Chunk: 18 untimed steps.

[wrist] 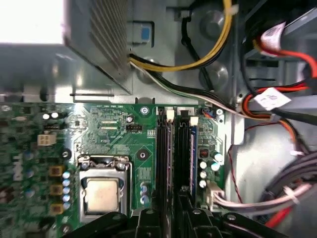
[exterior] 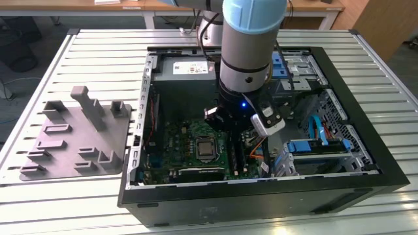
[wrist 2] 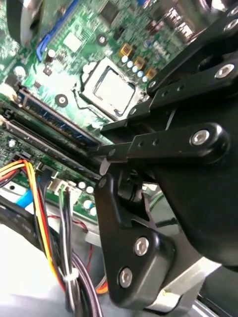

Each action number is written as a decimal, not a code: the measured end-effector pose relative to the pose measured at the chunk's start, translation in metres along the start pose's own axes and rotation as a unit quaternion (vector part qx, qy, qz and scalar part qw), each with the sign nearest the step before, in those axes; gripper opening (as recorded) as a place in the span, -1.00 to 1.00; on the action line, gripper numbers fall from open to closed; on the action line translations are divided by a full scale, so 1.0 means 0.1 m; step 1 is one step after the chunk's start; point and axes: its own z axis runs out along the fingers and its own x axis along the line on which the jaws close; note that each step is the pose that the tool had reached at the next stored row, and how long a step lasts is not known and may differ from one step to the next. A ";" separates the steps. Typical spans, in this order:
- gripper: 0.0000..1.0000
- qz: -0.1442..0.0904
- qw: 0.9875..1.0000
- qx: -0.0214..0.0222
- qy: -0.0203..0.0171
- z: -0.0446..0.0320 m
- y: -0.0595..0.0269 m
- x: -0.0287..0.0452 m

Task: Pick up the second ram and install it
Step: 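Insert the second ram into the second slot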

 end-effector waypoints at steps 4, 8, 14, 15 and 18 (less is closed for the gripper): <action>-0.48 0.000 1.000 0.000 0.000 -0.155 0.044 -0.003; -0.80 0.000 1.000 0.000 0.000 -0.330 0.057 -0.008; -0.80 0.000 1.000 0.000 0.000 -0.341 0.057 -0.008; -0.80 0.000 1.000 0.000 0.000 -0.342 0.057 -0.008; -0.80 0.000 1.000 0.000 0.000 -0.342 0.057 -0.008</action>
